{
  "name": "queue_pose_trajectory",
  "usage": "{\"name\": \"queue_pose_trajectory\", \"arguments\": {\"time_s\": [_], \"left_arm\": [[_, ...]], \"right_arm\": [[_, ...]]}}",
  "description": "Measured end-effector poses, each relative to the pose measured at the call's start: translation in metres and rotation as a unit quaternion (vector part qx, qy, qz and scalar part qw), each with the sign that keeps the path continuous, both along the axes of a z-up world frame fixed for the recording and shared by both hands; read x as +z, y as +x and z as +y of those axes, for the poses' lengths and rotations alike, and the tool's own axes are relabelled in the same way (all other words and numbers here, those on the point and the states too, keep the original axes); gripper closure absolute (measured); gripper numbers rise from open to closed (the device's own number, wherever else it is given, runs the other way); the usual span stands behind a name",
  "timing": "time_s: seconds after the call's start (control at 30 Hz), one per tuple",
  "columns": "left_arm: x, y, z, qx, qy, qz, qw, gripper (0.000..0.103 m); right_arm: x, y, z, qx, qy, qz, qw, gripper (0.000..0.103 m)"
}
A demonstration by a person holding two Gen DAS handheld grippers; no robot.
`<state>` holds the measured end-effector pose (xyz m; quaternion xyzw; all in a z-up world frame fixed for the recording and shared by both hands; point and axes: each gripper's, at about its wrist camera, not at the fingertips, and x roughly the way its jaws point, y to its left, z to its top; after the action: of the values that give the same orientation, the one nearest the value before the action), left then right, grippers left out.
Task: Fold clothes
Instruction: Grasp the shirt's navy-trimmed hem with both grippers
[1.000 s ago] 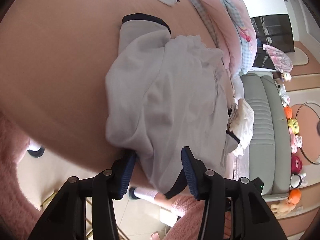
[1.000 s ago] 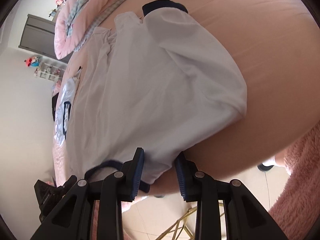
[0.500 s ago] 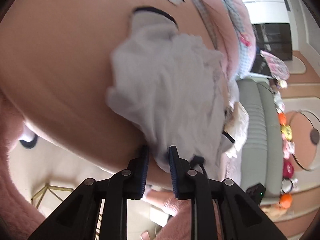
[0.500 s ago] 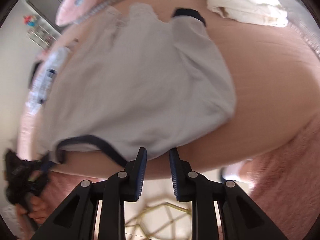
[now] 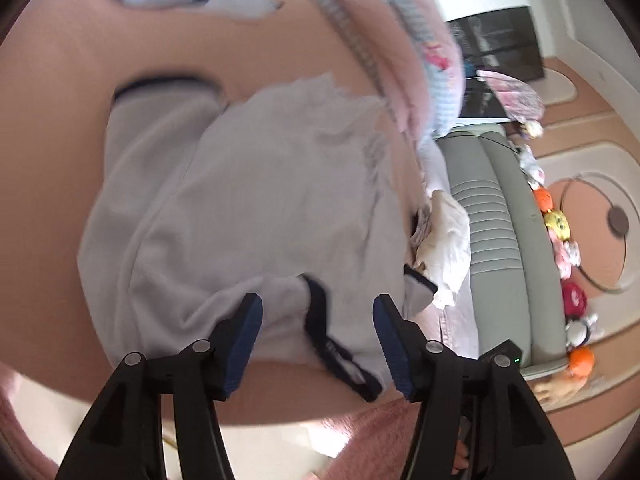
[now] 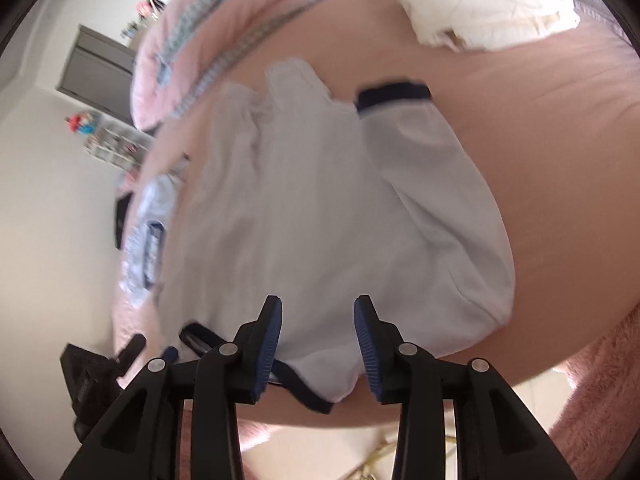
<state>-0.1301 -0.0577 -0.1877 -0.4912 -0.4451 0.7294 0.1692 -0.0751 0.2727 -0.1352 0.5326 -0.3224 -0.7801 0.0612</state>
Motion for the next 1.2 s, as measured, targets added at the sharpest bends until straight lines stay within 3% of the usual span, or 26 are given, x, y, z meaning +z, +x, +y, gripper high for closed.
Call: {"name": "queue_pose_trajectory", "arguments": {"time_s": [0.13, 0.2, 0.4, 0.5, 0.6, 0.7, 0.77, 0.87, 0.93, 1.07, 1.1, 1.2], "left_arm": [[-0.017, 0.026, -0.002, -0.011, 0.028, -0.037, 0.9989, 0.048], [-0.023, 0.032, -0.005, -0.006, 0.06, -0.05, 0.9969, 0.048], [-0.019, 0.01, -0.009, 0.053, 0.098, -0.072, 0.9912, 0.047], [-0.017, -0.002, -0.009, 0.087, 0.064, -0.105, 0.9886, 0.047], [-0.011, -0.003, -0.005, 0.135, 0.026, -0.13, 0.982, 0.047], [-0.008, -0.004, 0.002, 0.153, -0.019, -0.147, 0.977, 0.048], [-0.006, -0.001, 0.004, 0.146, -0.05, -0.153, 0.9761, 0.064], [-0.003, 0.008, 0.006, 0.126, -0.09, -0.16, 0.9748, 0.076], [-0.006, 0.023, 0.0, 0.112, -0.088, -0.167, 0.9755, 0.084], [0.001, 0.052, -0.011, 0.093, -0.08, -0.183, 0.9753, 0.084], [0.005, 0.058, -0.014, 0.092, -0.072, -0.178, 0.977, 0.084], [0.017, 0.066, -0.025, 0.102, -0.023, -0.138, 0.9848, 0.083]], "right_arm": [[-0.012, 0.024, -0.004, 0.011, -0.021, -0.04, 0.999, 0.066], [-0.013, 0.035, -0.003, 0.014, -0.015, -0.053, 0.998, 0.066], [-0.032, 0.034, 0.015, -0.018, 0.007, -0.075, 0.997, 0.066], [-0.036, 0.018, 0.009, -0.01, 0.025, -0.072, 0.997, 0.064], [-0.031, 0.013, -0.005, 0.007, 0.075, -0.06, 0.995, 0.062], [-0.028, 0.014, -0.017, 0.026, 0.123, -0.036, 0.991, 0.062], [-0.027, 0.016, -0.023, 0.037, 0.148, -0.022, 0.988, 0.062], [-0.025, 0.018, -0.023, 0.048, 0.15, -0.02, 0.987, 0.062], [-0.023, 0.018, -0.023, 0.071, 0.155, -0.028, 0.985, 0.062], [-0.013, 0.022, -0.039, 0.143, 0.204, -0.045, 0.967, 0.062], [-0.01, 0.023, -0.039, 0.146, 0.197, -0.046, 0.968, 0.062], [-0.004, 0.025, -0.017, 0.101, 0.09, -0.035, 0.99, 0.062]]}}
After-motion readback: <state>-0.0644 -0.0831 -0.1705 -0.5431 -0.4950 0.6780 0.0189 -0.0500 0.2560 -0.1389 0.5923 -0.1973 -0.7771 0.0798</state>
